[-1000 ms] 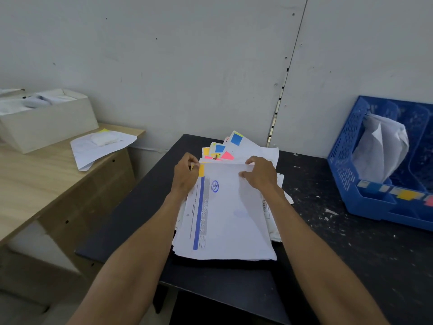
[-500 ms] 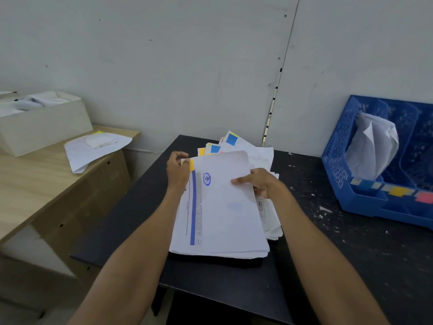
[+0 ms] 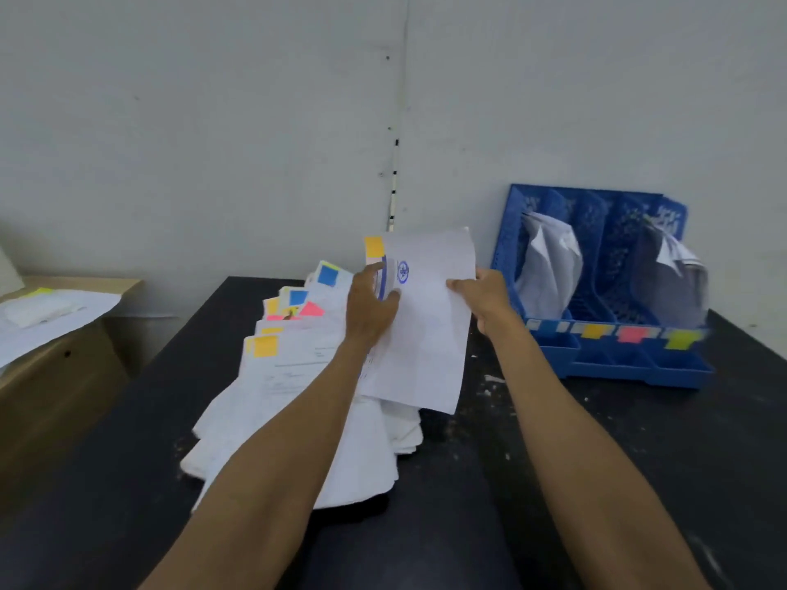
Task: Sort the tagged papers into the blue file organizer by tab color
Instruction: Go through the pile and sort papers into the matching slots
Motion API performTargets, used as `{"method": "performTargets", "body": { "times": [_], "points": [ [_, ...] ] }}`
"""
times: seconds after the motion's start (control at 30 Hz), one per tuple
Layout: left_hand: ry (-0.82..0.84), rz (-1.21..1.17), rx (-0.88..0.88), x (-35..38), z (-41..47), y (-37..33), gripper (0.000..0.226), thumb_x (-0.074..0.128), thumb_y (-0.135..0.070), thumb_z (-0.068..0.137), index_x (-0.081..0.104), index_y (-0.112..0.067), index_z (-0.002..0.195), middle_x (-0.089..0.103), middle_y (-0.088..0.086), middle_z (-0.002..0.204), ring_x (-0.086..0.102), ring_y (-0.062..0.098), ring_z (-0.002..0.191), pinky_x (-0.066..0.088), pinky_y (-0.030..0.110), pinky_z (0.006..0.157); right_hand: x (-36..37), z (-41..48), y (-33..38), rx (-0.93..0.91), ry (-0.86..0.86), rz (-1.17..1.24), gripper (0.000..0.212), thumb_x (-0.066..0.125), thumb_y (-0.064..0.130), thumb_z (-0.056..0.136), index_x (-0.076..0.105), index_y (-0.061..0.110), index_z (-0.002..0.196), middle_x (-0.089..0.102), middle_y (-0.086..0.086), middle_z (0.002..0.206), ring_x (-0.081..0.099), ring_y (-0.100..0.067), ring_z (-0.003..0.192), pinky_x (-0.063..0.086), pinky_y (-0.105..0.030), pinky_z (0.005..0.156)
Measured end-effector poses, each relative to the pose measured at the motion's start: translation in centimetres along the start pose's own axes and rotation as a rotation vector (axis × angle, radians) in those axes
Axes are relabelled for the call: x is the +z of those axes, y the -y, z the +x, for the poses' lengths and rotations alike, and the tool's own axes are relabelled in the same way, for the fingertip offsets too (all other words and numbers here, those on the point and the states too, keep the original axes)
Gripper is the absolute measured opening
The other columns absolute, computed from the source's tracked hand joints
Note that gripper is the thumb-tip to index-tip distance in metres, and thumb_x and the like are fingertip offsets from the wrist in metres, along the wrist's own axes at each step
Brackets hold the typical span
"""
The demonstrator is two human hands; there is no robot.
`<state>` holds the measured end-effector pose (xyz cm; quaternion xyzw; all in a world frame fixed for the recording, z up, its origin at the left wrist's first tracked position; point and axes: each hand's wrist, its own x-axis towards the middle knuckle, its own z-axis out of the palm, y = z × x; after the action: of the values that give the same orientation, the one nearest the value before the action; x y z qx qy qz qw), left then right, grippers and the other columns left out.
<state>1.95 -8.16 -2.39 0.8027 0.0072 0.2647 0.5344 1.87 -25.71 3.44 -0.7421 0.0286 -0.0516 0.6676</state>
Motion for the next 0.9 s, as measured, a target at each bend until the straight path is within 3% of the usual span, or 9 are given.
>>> {"method": "performTargets", "body": {
  "times": [0.1, 0.23, 0.33, 0.43, 0.57, 0.67, 0.8, 0.9],
  "points": [
    [0.096, -0.043, 0.075, 5.1, -0.2, -3.4, 0.053, 0.066, -0.023, 0.081, 0.053, -0.017, 0.132, 0.051, 0.006, 0.13, 0.049, 0.02, 0.12, 0.04, 0.029, 0.099, -4.3, 0.7, 1.3, -0.062, -0.099, 0.008, 0.013, 0.066, 0.002, 0.085, 0.064, 0.007, 0.096, 0.068, -0.011, 0.097, 0.065, -0.02, 0.079, 0.055, -0.028, 0.065],
    [0.159, -0.075, 0.158, 10.6, -0.3, -7.5, 0.061, 0.059, -0.037, 0.077, 0.048, -0.022, 0.135, 0.043, 0.006, 0.141, 0.041, 0.022, 0.131, 0.036, 0.044, 0.109, -9.7, 1.6, 3.0, -0.132, -0.207, -0.021, 0.017, 0.066, 0.008, 0.085, 0.067, 0.01, 0.102, 0.07, -0.007, 0.101, 0.067, -0.021, 0.086, 0.057, -0.035, 0.075],
    [0.213, -0.081, 0.206, 13.8, -0.1, -10.6, 0.064, 0.056, -0.046, 0.079, 0.04, -0.031, 0.139, 0.034, 0.004, 0.149, 0.033, 0.022, 0.137, 0.033, 0.051, 0.111, -13.3, 1.8, 5.0, -0.22, -0.304, -0.048, 0.009, 0.066, 0.011, 0.085, 0.068, 0.015, 0.093, 0.071, -0.005, 0.094, 0.067, -0.02, 0.084, 0.058, -0.037, 0.076],
    [0.278, -0.118, 0.248, 16.7, -0.1, -14.2, 0.064, 0.057, -0.044, 0.085, 0.035, -0.031, 0.143, 0.026, 0.004, 0.154, 0.027, 0.022, 0.141, 0.029, 0.049, 0.114, -16.5, 1.4, 7.7, -0.317, -0.46, -0.052, 0.006, 0.064, 0.012, 0.085, 0.064, 0.018, 0.085, 0.067, 0.001, 0.082, 0.066, -0.019, 0.08, 0.057, -0.035, 0.072],
    [0.38, -0.183, 0.292, 20.5, -0.4, -18.9, 0.062, 0.057, -0.044, 0.092, 0.03, -0.031, 0.147, 0.018, 0.005, 0.158, 0.022, 0.021, 0.144, 0.025, 0.038, 0.114, -20.6, 1.3, 10.7, -0.466, -0.7, -0.084, 0.007, 0.058, 0.012, 0.085, 0.061, 0.005, 0.083, 0.063, 0.001, 0.076, 0.058, -0.016, 0.069, 0.045, -0.017, 0.055],
    [0.468, -0.278, 0.255, 22.9, -0.6, -22.1, 0.063, 0.053, -0.044, 0.095, 0.026, -0.03, 0.151, 0.013, 0.003, 0.16, 0.01, 0.014, 0.147, 0.016, 0.029, 0.11, -22.7, 1.5, 11.9, -0.599, -0.853, -0.125, 0.01, 0.056, 0.013, 0.089, 0.054, 0.009, 0.081, 0.06, 0.004, 0.074, 0.057, -0.014, 0.068, 0.046, -0.016, 0.06],
    [0.505, -0.268, 0.27, 25.8, -0.6, -23.9, 0.069, 0.043, -0.058, 0.094, 0.019, -0.03, 0.153, 0.011, 0.0, 0.162, 0.002, 0.014, 0.149, 0.009, 0.044, 0.118, -23.8, 1.9, 11.6, -0.76, -0.954, -0.167, 0.014, 0.052, 0.016, 0.095, 0.058, 0.003, 0.096, 0.066, -0.005, 0.09, 0.059, -0.008, 0.072, 0.044, -0.005, 0.063],
    [0.481, -0.221, 0.284, 27.4, -0.7, -24.4, 0.091, 0.025, -0.085, 0.078, 0.013, -0.035, 0.154, 0.005, -0.002, 0.163, -0.005, 0.017, 0.149, 0.003, 0.049, 0.117, -24.0, 2.2, 10.9, -0.857, -0.995, -0.166, 0.021, 0.05, 0.018, 0.097, 0.058, -0.002, 0.099, 0.062, -0.003, 0.086, 0.055, -0.001, 0.068, 0.043, -0.006, 0.06]
  ]
}}
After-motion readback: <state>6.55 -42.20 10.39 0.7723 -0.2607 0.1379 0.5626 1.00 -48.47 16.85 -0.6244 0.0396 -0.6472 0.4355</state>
